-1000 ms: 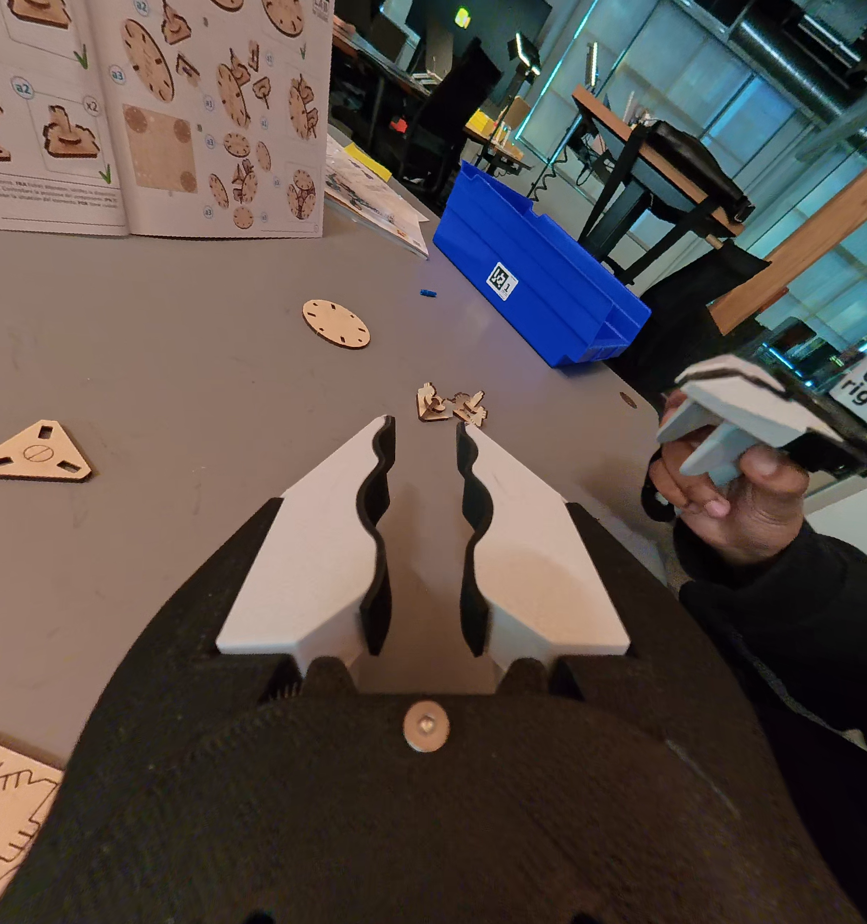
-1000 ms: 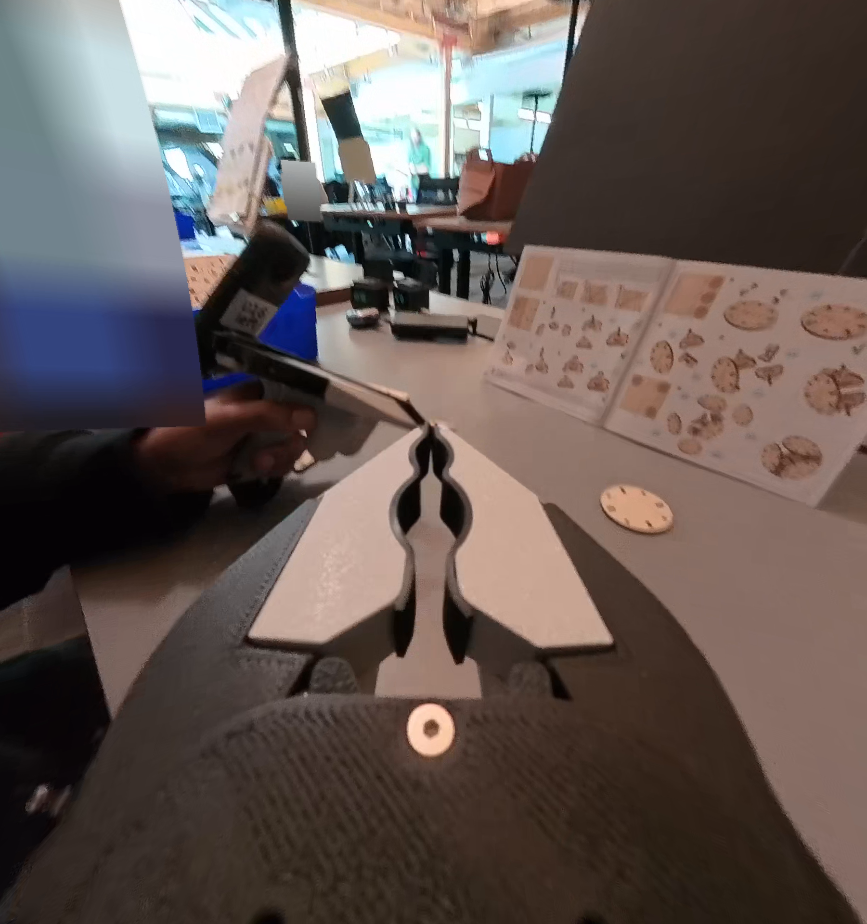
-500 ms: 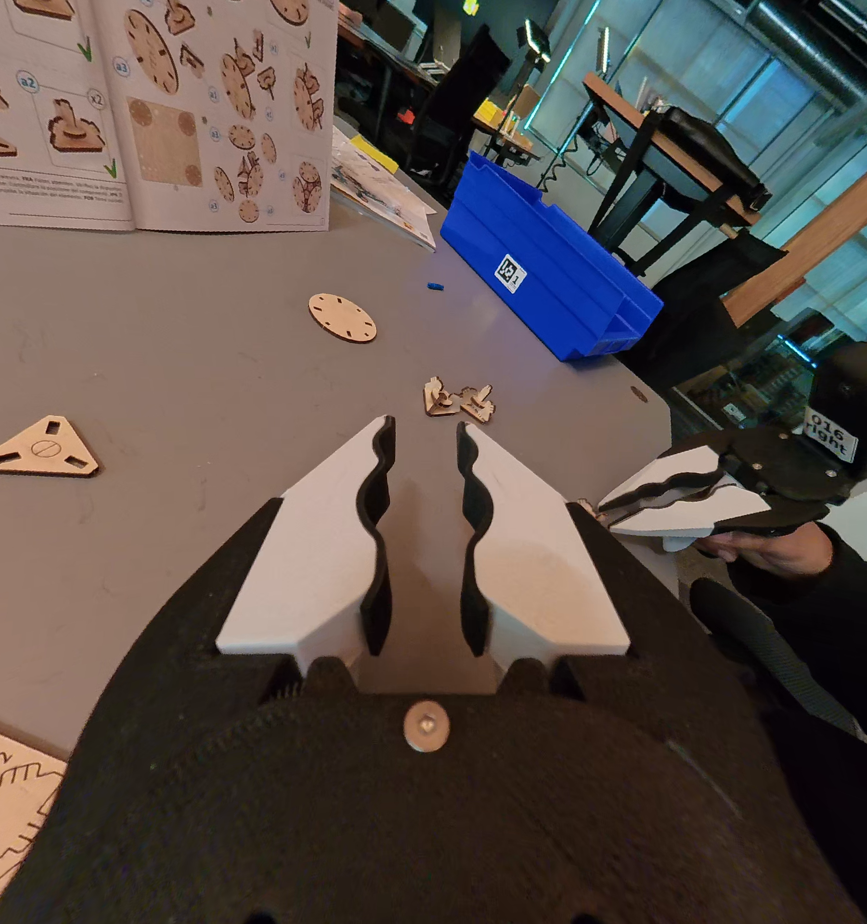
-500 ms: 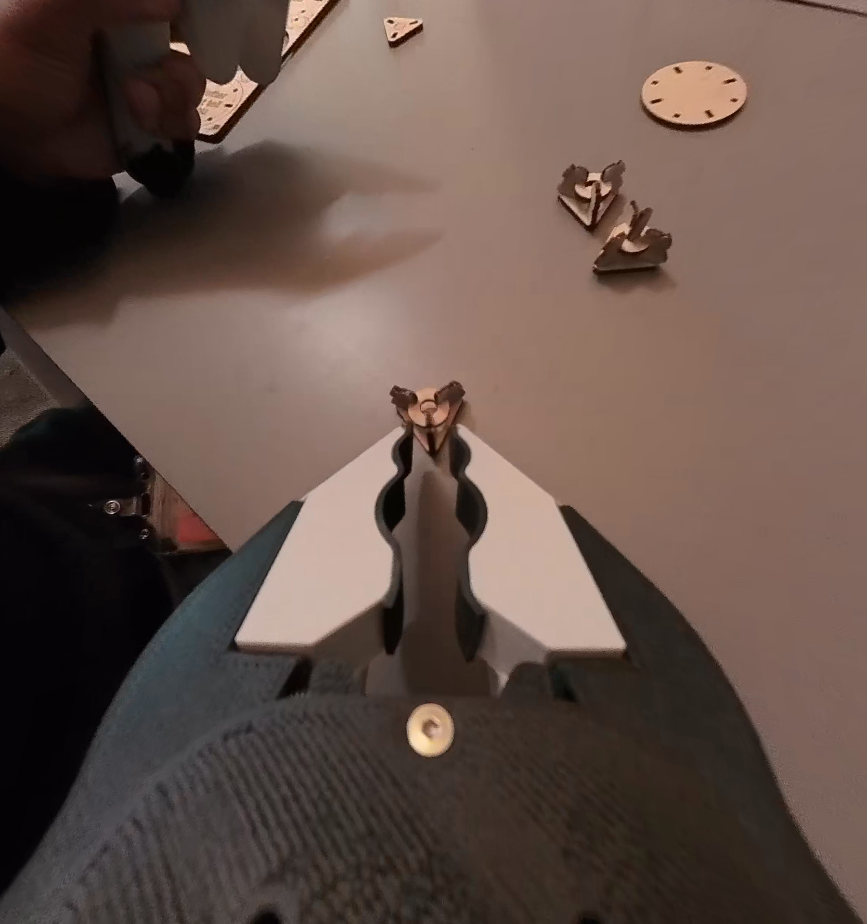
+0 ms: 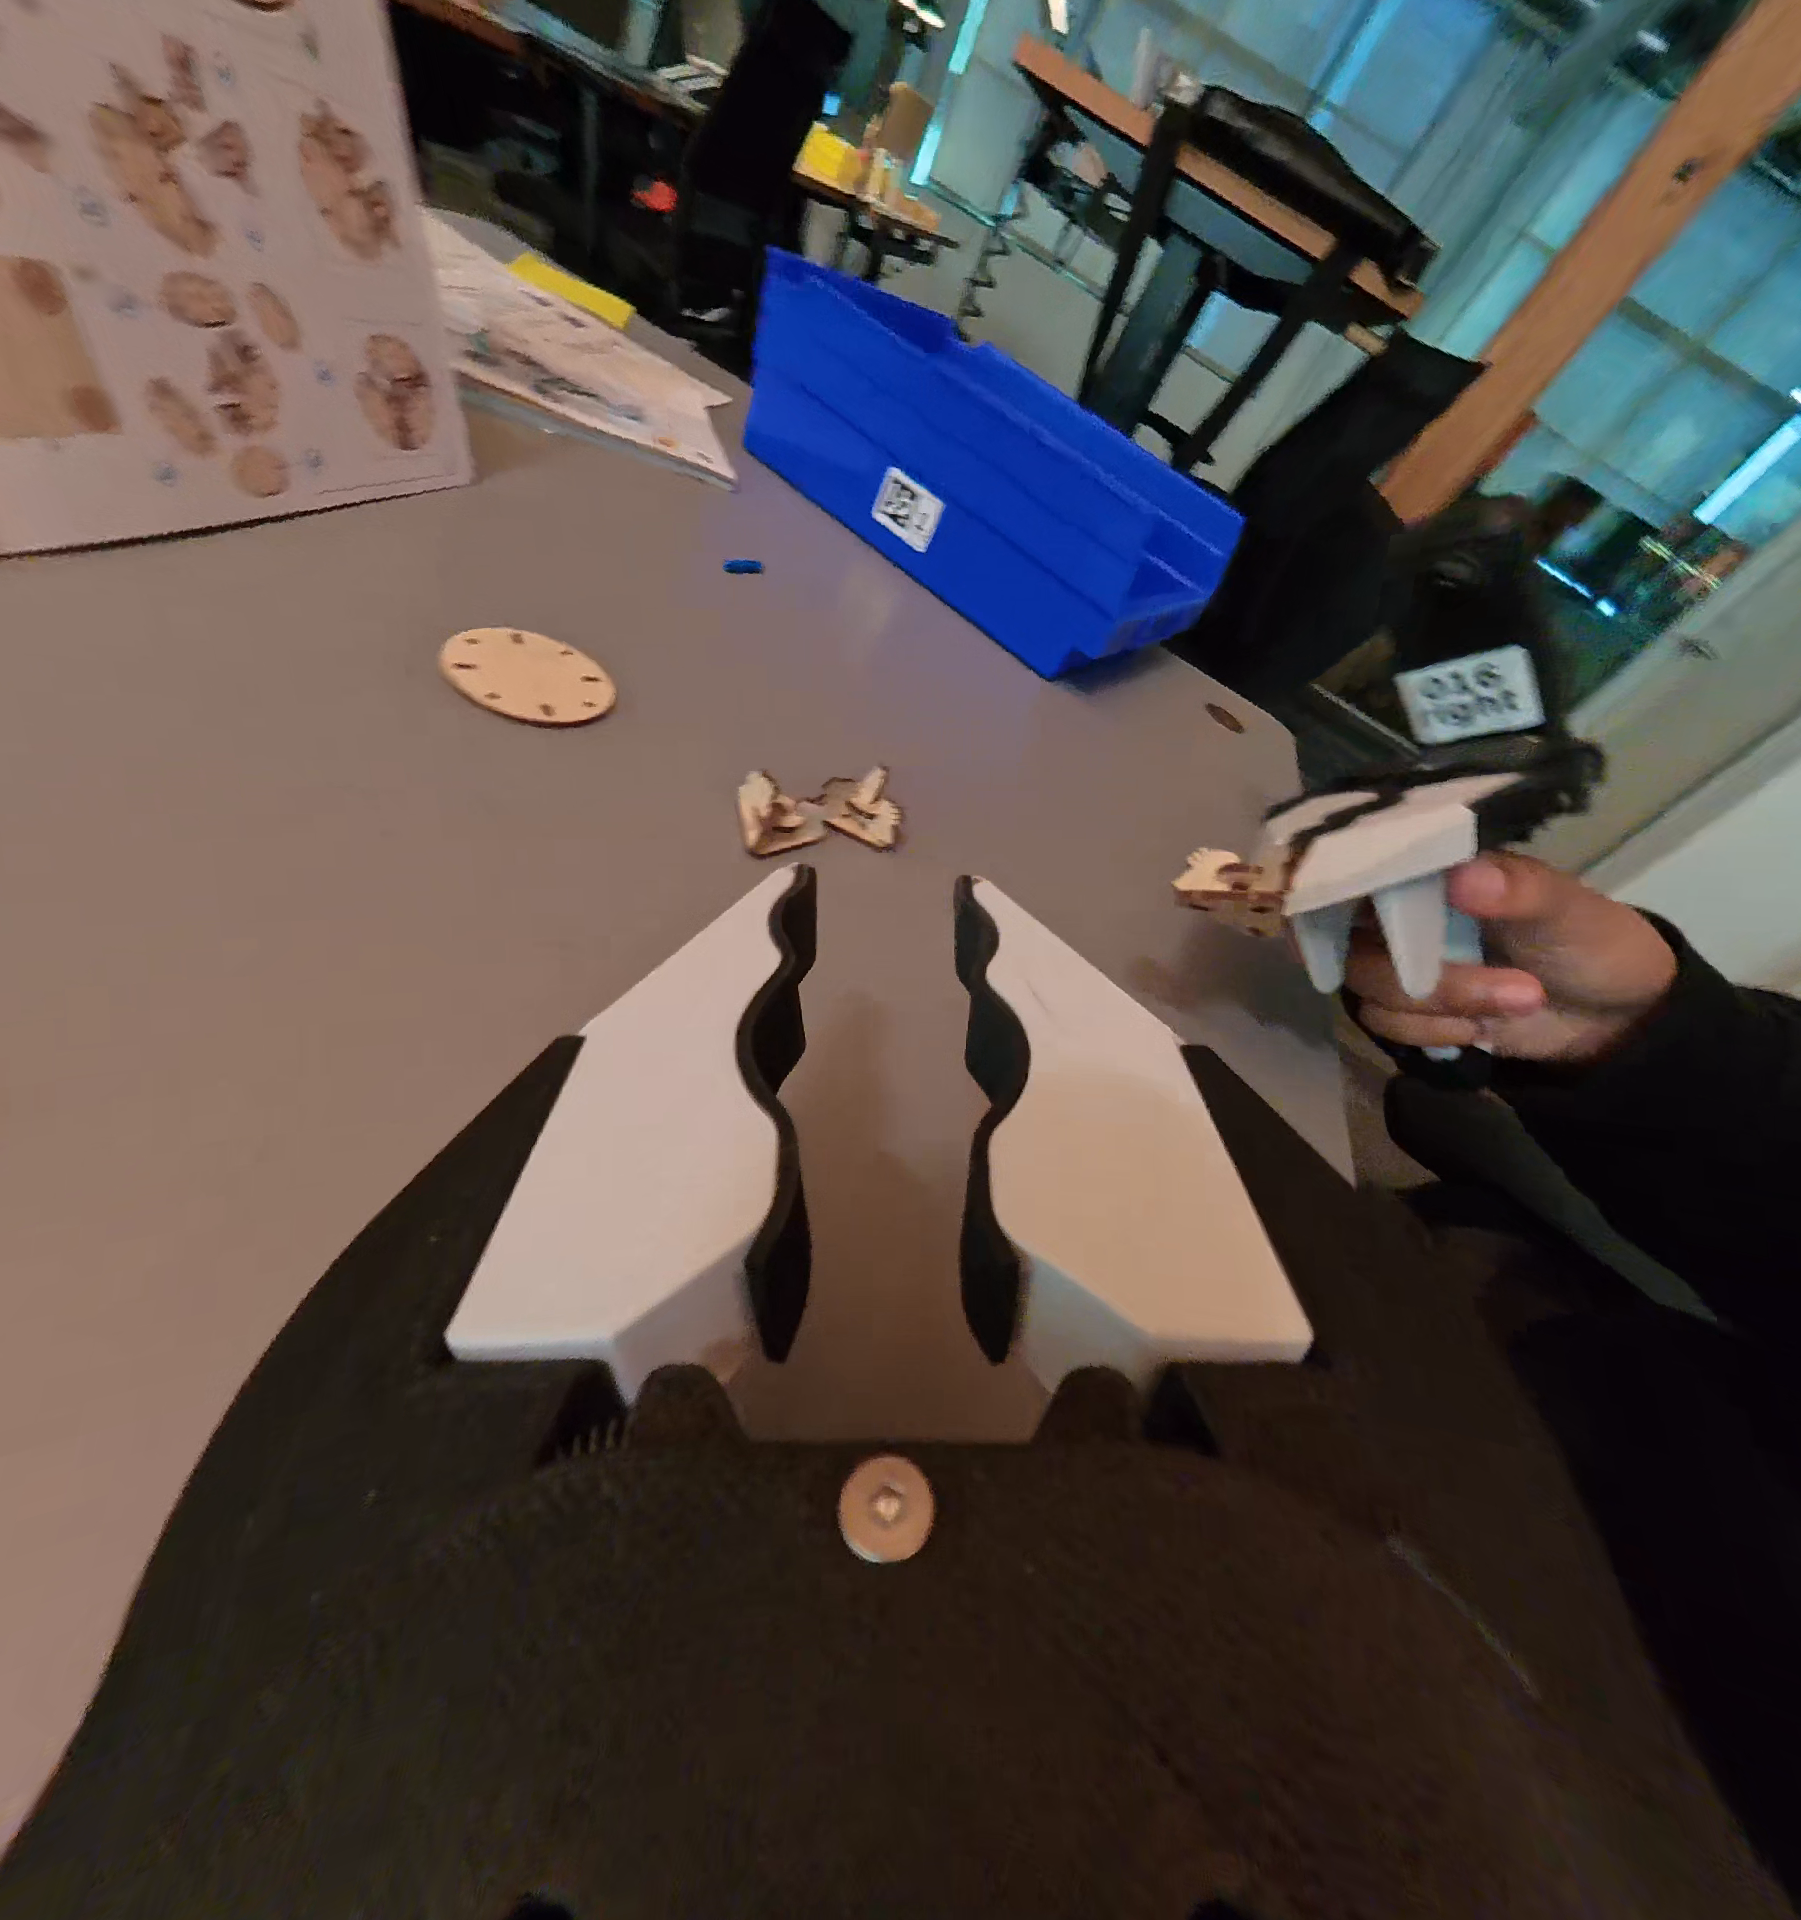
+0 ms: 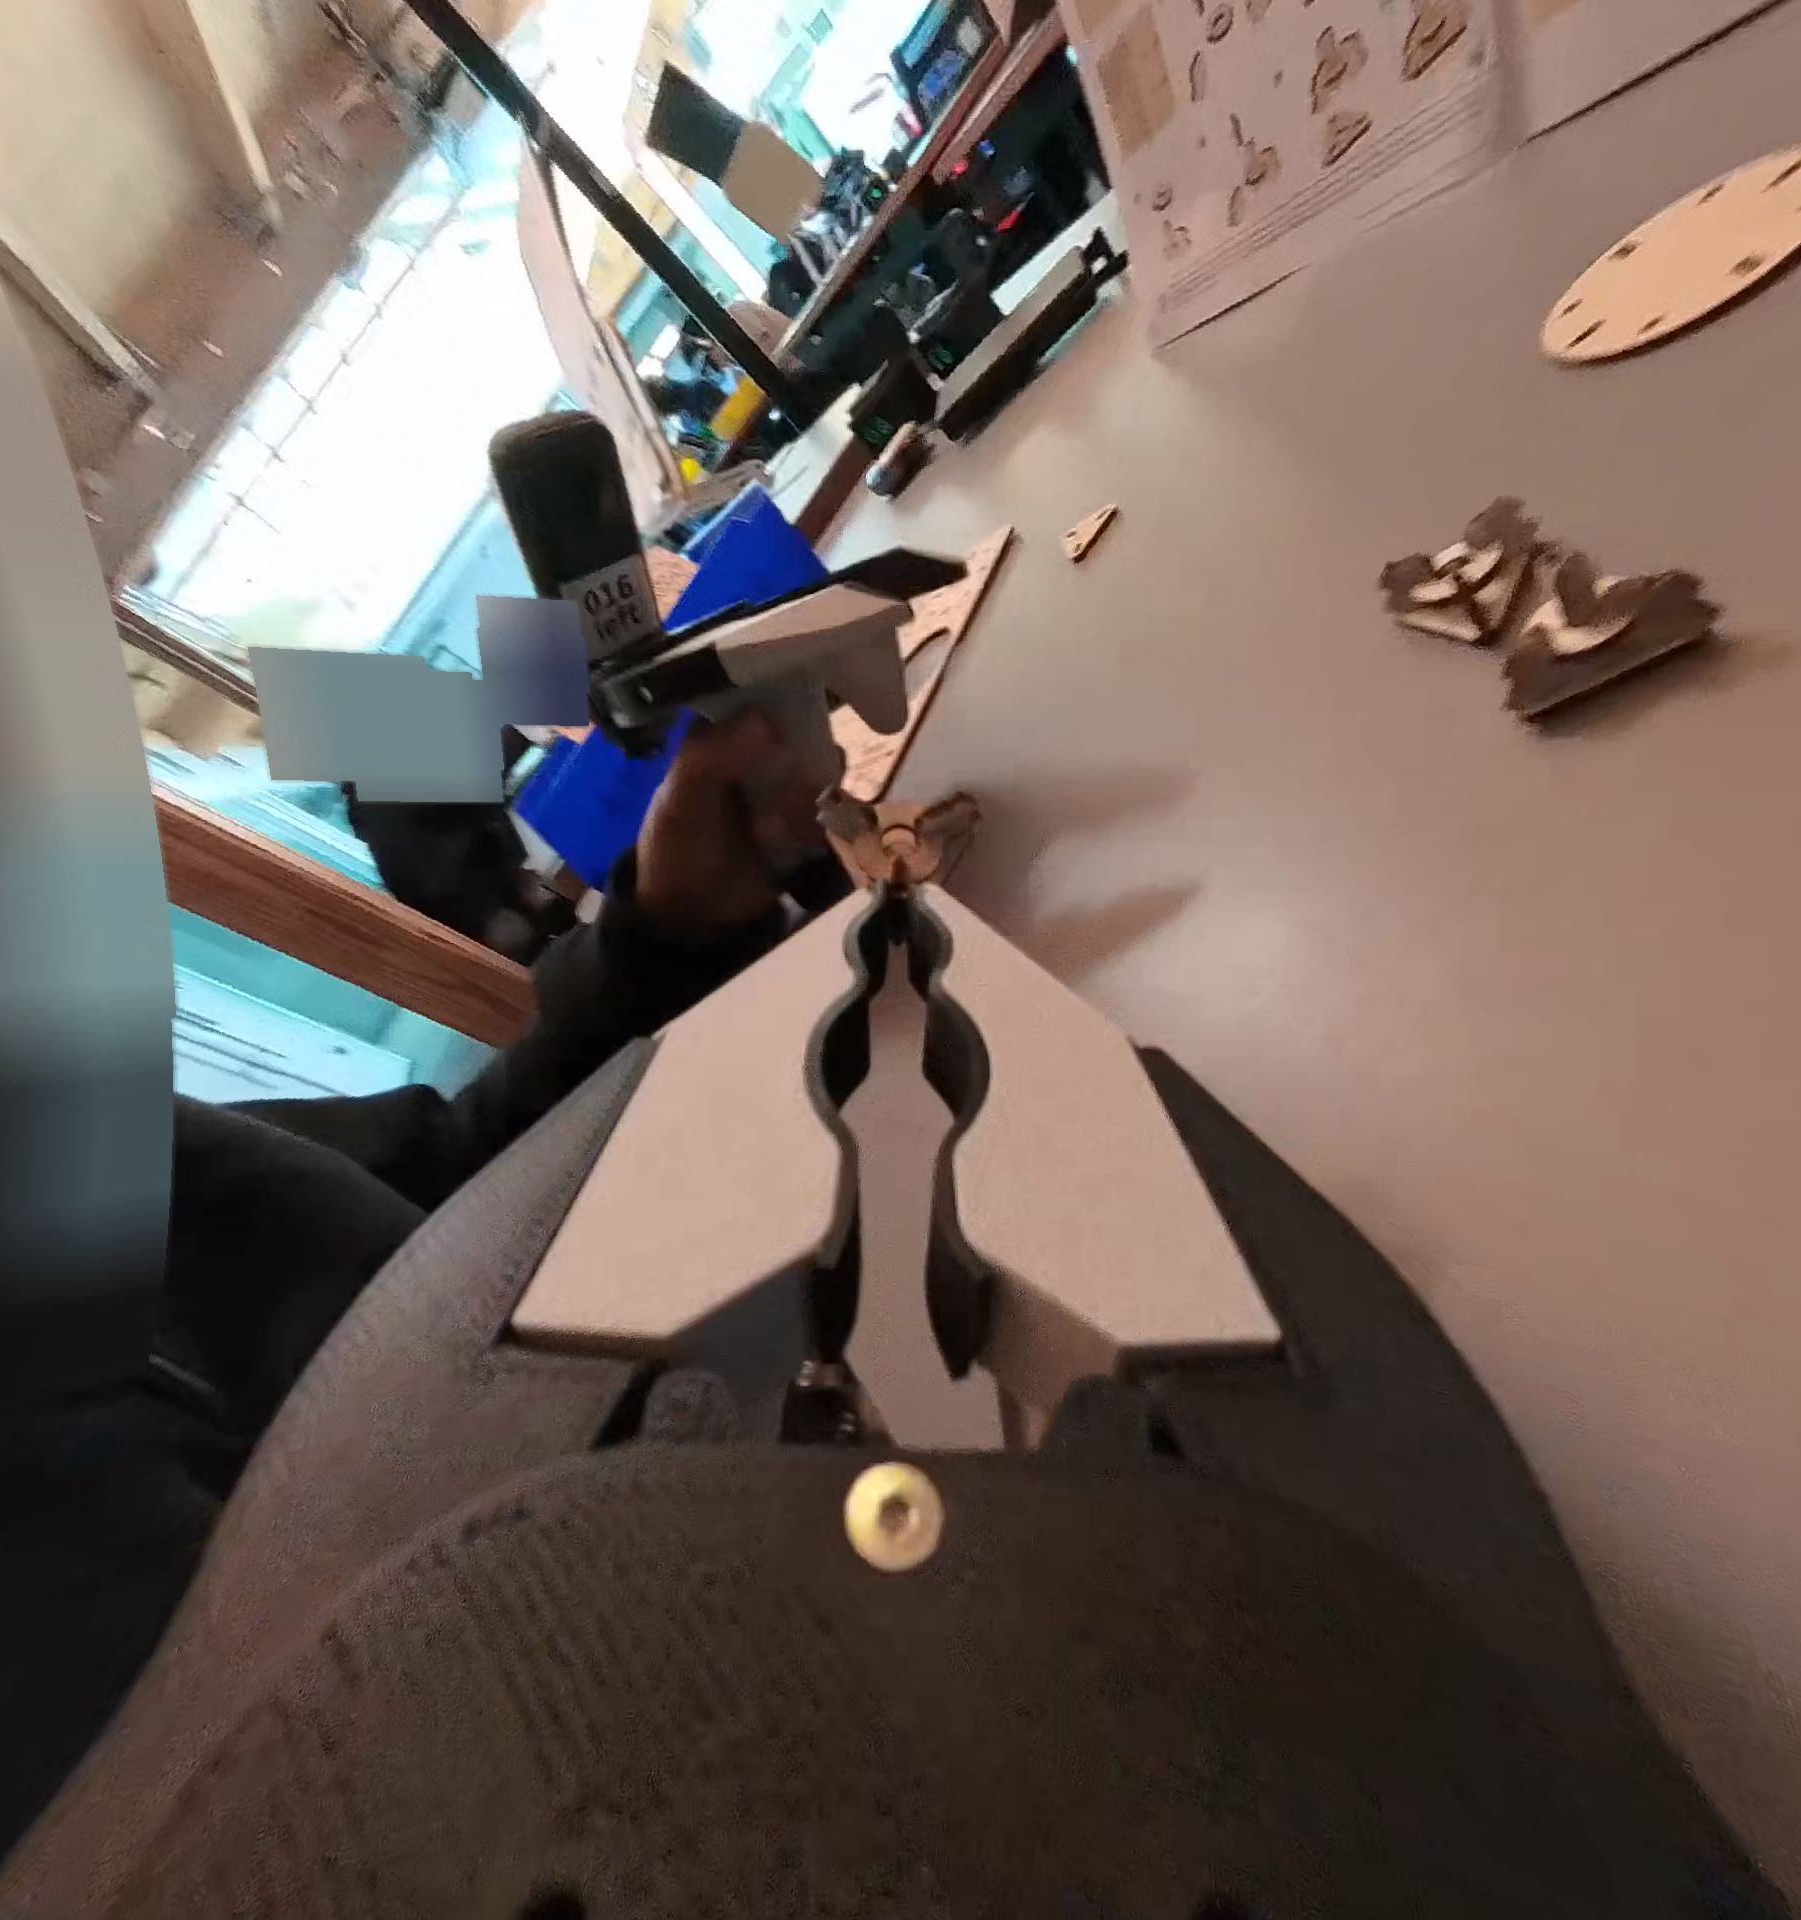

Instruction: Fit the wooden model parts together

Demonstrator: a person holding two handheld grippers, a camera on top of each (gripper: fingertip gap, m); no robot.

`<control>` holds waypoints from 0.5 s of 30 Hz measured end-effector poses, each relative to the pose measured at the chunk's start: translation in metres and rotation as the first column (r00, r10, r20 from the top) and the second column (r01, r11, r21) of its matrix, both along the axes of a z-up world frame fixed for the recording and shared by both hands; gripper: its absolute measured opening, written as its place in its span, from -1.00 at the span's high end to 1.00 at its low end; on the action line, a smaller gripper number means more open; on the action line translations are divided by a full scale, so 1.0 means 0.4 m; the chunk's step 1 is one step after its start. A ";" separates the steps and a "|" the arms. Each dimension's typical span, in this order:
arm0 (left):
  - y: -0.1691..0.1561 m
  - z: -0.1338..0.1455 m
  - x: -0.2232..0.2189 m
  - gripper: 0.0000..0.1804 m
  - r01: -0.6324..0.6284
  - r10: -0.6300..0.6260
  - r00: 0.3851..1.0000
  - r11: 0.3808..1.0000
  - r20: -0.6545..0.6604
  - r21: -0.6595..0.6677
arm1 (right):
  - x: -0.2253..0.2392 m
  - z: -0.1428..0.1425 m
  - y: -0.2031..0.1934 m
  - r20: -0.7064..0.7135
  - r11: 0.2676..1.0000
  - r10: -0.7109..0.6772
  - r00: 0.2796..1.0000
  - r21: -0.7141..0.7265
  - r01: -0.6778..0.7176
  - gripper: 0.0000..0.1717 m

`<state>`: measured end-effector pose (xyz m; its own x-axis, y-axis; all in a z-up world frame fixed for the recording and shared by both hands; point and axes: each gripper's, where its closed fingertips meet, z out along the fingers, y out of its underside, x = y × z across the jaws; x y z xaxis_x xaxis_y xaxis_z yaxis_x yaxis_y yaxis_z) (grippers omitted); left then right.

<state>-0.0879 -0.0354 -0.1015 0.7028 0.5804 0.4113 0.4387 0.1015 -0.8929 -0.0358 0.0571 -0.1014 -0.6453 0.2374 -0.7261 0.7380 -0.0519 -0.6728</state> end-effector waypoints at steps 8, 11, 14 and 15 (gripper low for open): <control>0.138 -0.015 0.132 0.67 0.338 -0.357 0.928 0.928 -0.108 -0.159 | 0.010 0.003 -0.038 0.027 0.999 0.048 0.998 -0.011 -0.048 1.00; 0.153 -0.022 0.147 0.66 0.370 -0.390 0.916 0.912 -0.097 -0.177 | 0.003 0.002 -0.047 -0.004 0.998 0.063 0.998 0.012 -0.063 1.00; 0.143 -0.013 0.136 0.66 0.354 -0.368 0.925 0.926 -0.096 -0.134 | -0.007 0.000 -0.057 -0.019 0.997 0.080 0.997 0.011 -0.080 1.00; 0.139 -0.011 0.132 0.67 0.345 -0.358 0.928 0.929 -0.099 -0.131 | -0.010 0.000 -0.060 -0.019 0.996 0.086 0.996 0.005 -0.085 1.00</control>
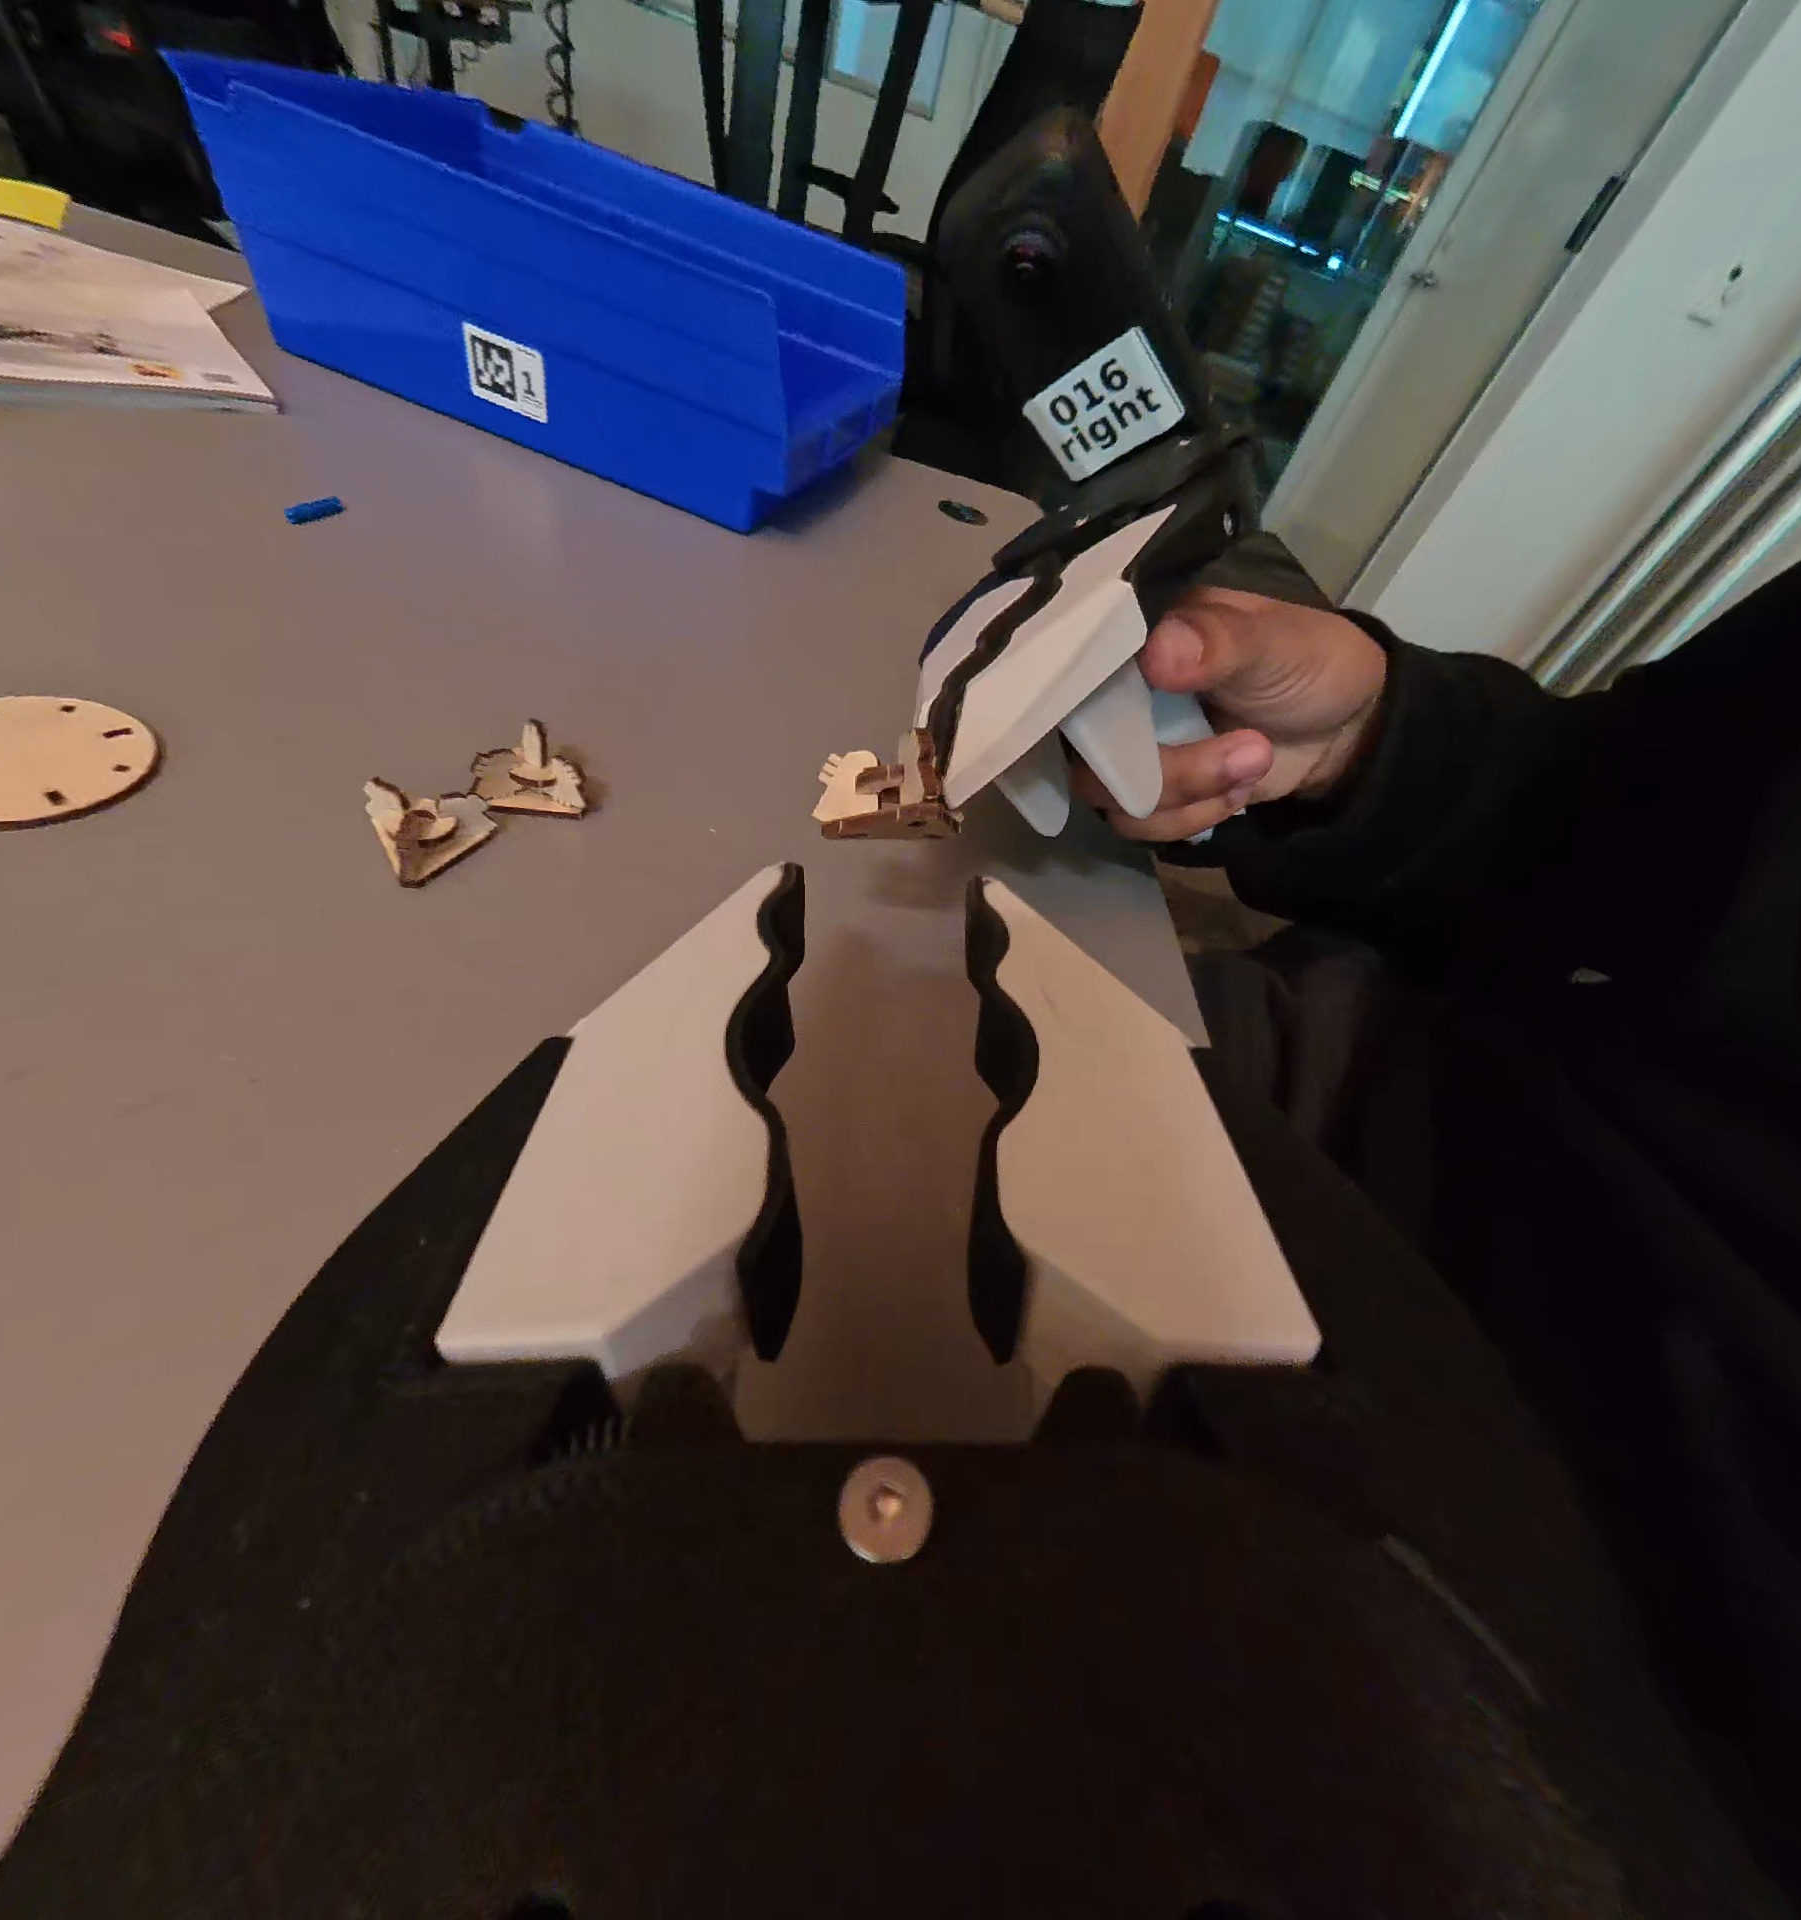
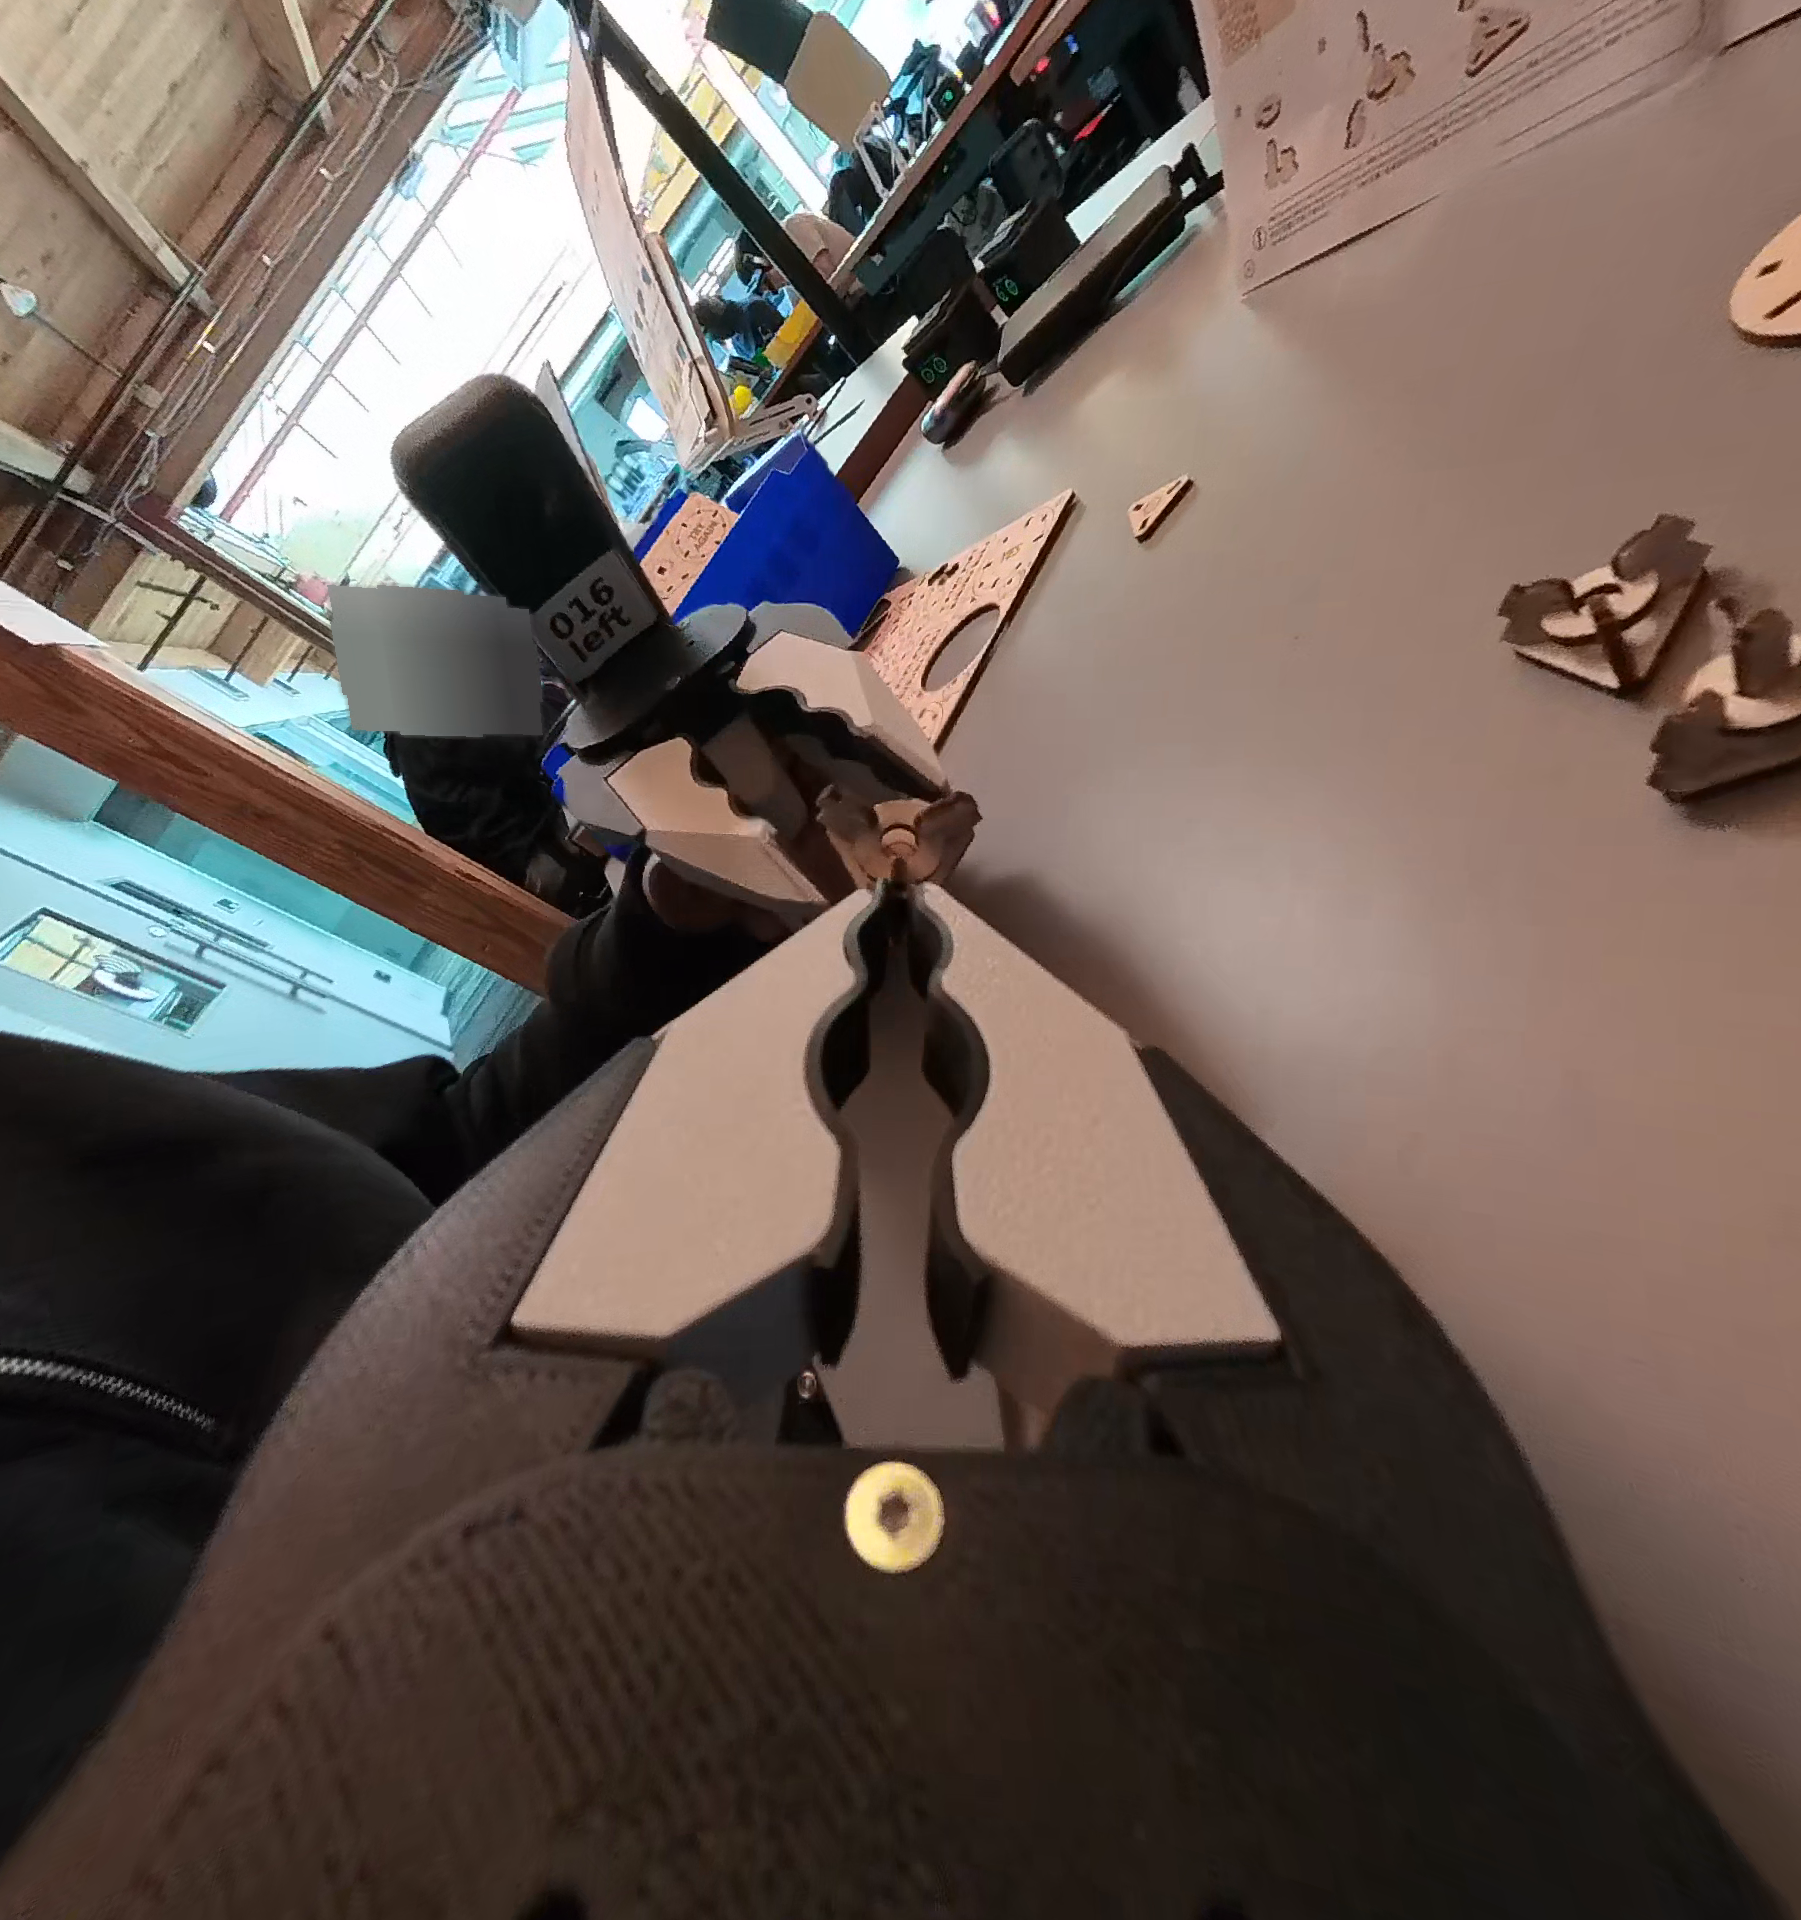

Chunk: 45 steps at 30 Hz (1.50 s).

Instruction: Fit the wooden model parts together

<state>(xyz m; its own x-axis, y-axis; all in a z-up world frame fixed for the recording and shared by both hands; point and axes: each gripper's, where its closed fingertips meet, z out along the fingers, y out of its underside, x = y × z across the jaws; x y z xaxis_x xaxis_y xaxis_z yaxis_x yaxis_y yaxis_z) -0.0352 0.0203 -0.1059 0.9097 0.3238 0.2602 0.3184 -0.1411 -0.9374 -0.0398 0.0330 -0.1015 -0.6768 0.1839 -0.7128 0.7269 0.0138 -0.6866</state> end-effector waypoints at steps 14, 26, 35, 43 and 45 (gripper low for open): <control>-0.010 -0.008 -0.032 0.80 -0.080 0.080 0.997 0.997 0.018 -0.018 | -0.044 -0.021 -0.039 0.094 1.000 0.011 0.995 -0.029 -0.008 1.00; -0.008 -0.010 -0.042 0.86 -0.106 0.106 0.994 0.994 -0.001 -0.033 | -0.037 -0.049 -0.036 0.088 0.999 0.018 0.996 -0.032 -0.016 1.00; -0.021 -0.025 -0.049 0.98 -0.097 0.091 0.979 0.995 0.181 0.029 | -0.023 -0.030 -0.036 0.045 0.997 0.045 0.998 -0.064 -0.042 0.93; -0.055 0.020 -0.063 0.98 -0.122 0.043 0.949 0.963 0.311 0.239 | 0.022 0.135 0.035 -0.465 0.949 -0.082 0.882 -0.307 -0.073 0.59; -0.061 0.030 -0.064 0.98 -0.121 0.018 0.941 0.950 0.338 0.287 | 0.022 0.130 0.036 -0.621 0.974 -0.139 0.771 -0.225 -0.006 0.62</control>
